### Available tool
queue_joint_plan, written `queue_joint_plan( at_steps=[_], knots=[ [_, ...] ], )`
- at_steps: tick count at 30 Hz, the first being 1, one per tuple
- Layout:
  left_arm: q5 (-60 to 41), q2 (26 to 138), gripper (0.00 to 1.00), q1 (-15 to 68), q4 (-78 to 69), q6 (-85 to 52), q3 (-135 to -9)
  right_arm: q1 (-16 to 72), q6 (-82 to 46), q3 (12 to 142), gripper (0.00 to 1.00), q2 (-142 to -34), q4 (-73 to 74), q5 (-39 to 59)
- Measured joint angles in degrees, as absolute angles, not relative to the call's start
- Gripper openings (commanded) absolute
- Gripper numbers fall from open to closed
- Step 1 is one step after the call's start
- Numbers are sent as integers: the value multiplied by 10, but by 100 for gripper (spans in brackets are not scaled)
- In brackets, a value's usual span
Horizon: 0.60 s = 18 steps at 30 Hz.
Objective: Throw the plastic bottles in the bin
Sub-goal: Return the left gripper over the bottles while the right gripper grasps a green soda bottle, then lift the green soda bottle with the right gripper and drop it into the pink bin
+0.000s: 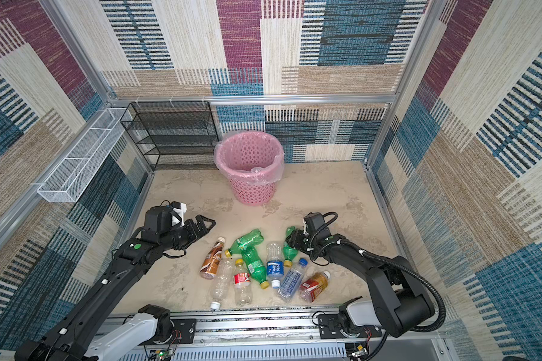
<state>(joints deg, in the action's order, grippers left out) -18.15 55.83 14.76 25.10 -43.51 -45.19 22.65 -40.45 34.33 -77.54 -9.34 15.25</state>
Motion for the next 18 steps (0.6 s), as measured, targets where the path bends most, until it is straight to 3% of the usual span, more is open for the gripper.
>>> queue_joint_plan(
  at_steps=[18],
  knots=[
    [-182,565,96,148,247,-435,-451,225,-402,420,56,-680,-135,69]
  ],
)
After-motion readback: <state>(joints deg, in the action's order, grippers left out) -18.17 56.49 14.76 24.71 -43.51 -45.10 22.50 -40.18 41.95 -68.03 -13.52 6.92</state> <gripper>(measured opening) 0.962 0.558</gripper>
